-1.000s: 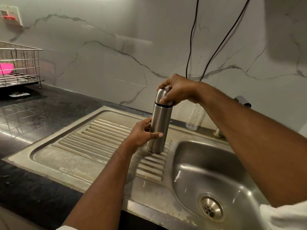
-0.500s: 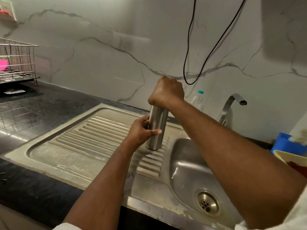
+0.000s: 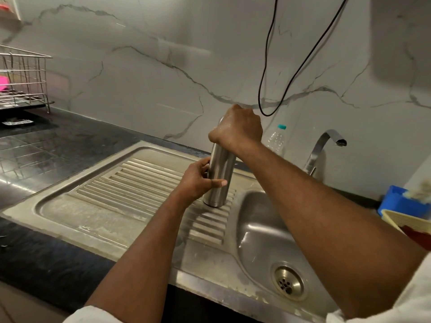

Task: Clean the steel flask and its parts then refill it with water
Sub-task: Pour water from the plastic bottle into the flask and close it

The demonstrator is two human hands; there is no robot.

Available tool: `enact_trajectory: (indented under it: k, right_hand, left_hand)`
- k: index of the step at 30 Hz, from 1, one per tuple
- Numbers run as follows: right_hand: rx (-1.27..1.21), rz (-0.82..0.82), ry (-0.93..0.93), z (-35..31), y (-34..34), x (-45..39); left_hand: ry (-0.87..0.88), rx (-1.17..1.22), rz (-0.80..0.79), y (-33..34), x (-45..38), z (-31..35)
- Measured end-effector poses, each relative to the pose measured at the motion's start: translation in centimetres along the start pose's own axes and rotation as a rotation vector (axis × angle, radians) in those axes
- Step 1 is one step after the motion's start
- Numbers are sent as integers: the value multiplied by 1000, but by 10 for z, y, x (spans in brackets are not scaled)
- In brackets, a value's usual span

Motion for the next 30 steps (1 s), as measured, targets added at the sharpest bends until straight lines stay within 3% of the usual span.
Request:
enact_trajectory:
  k: [4, 8, 11, 23, 30]
  right_hand:
    - [-148, -82, 13, 24, 5, -6]
    - [-664, -374, 145, 44, 7, -6]
    - [-869, -421, 137, 59, 6, -3]
    - [-621, 296, 102, 48, 40, 26]
    - [-658, 356, 139, 45, 48, 32]
  left_hand:
    - [-18, 14, -35, -3, -2, -2]
    - [-27, -10, -56, -6, -3, -4]
    - [-19, -13, -65, -6, -2, -5]
    - [6, -31, -1, -1, 6, 0]
    - [30, -65, 14, 0, 8, 4]
Point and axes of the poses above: each hand's wrist, its own x-axis away from the middle knuckle, its own y-axis out of the palm, z = x × y, the point moved 3 cm from there along -x, towards the middle knuckle, and after that the axes turned 10 degrees about -x, right-handed, at the moved point
